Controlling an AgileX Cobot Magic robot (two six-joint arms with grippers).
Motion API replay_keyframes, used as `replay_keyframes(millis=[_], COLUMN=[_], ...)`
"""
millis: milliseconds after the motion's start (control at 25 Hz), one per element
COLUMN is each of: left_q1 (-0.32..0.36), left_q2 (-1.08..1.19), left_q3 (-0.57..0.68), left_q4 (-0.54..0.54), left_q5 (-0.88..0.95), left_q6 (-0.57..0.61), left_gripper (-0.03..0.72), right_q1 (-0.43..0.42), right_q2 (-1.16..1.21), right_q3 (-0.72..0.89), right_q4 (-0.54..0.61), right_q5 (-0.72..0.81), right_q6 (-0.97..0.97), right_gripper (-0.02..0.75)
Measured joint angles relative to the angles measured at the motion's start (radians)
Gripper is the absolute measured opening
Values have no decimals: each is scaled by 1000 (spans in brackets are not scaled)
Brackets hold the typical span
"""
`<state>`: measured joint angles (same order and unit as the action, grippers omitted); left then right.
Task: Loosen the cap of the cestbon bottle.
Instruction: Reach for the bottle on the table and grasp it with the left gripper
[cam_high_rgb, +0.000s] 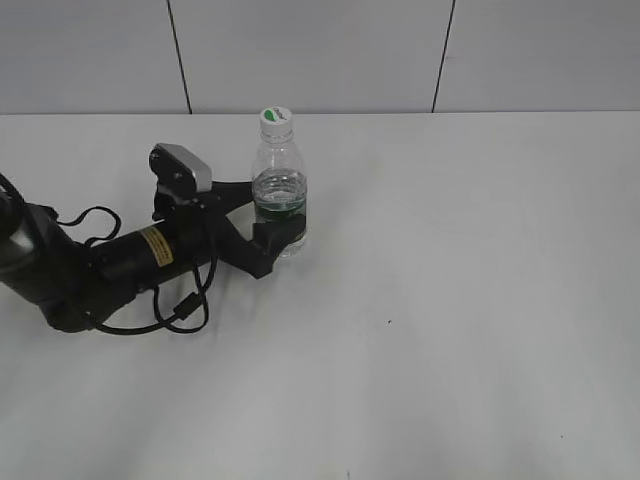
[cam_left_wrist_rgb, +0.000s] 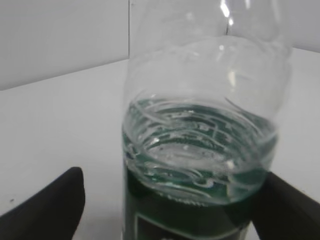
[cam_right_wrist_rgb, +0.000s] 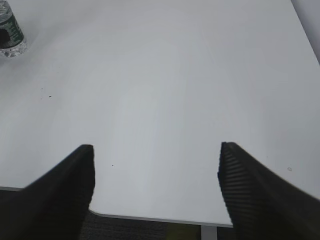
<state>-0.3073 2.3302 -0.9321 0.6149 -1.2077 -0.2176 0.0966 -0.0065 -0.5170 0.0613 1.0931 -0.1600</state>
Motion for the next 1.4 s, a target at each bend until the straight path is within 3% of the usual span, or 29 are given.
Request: replay_keyframes(millis=[480, 1040, 1400], left_q1=[-52, -58, -58], left_q2=[5, 11, 63], left_q3=[-100, -103, -103], left_q4=[23, -59, -68], left_q5=[23, 74, 14], left_q6=[-21, -30, -32], left_gripper=[590, 590, 581], right_q1=[0, 0, 0], right_q2=[0, 0, 0], right_q3=[0, 0, 0], right_q4=[0, 0, 0], right_q5=[0, 0, 0], right_q6=[0, 0, 0], right_gripper=[588, 588, 588])
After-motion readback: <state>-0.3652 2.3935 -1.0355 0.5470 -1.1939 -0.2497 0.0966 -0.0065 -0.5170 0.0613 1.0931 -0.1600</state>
